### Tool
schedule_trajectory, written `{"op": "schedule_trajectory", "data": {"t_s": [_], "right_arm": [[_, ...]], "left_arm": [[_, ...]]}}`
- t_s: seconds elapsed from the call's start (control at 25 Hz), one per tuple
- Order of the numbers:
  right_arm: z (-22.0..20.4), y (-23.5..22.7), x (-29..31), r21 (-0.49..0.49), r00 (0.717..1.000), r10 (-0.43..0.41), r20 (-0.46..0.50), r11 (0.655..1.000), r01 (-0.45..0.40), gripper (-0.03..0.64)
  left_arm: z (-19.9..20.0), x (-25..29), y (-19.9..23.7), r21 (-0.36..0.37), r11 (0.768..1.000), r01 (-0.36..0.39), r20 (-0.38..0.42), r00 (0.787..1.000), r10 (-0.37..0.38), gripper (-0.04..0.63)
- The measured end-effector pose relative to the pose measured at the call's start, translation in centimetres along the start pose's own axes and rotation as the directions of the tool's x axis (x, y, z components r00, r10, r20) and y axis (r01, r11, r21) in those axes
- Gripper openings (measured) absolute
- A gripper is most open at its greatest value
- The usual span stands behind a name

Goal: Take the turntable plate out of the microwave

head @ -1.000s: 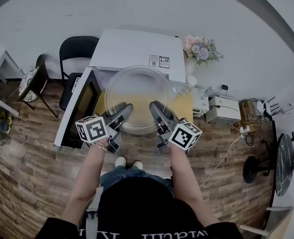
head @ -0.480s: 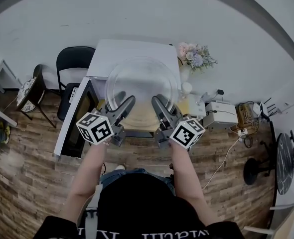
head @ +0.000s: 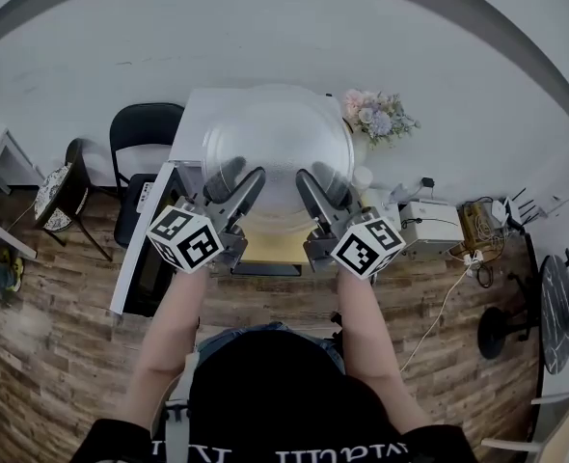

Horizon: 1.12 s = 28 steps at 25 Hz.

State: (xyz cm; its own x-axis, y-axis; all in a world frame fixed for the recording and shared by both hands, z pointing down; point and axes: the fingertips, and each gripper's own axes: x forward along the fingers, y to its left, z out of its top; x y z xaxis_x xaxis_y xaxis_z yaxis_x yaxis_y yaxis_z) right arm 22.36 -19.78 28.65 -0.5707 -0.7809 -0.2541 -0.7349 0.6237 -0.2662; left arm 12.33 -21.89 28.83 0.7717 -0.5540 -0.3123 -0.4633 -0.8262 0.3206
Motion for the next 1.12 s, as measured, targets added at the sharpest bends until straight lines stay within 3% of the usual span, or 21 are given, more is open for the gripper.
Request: {"op": "schedule_trajectory", "data": {"t_s": [0.76,1.12], "right_arm": [[5.2,1.6,2.3,-0.214,0.986,0.06,0.155,0.976,-0.026,0.198],[6.3,2.3,2.2,-0.277,0.981,0.08,0.177,0.96,-0.028,0.201]], "left_arm": [[5.8,2.1,-1.0,0.206,0.977,0.052,0.122,0.989,-0.079,0.235],[6.7,2.1,-1.8,0.241,0.967,0.082,0.16,0.979,-0.123,0.235]]}}
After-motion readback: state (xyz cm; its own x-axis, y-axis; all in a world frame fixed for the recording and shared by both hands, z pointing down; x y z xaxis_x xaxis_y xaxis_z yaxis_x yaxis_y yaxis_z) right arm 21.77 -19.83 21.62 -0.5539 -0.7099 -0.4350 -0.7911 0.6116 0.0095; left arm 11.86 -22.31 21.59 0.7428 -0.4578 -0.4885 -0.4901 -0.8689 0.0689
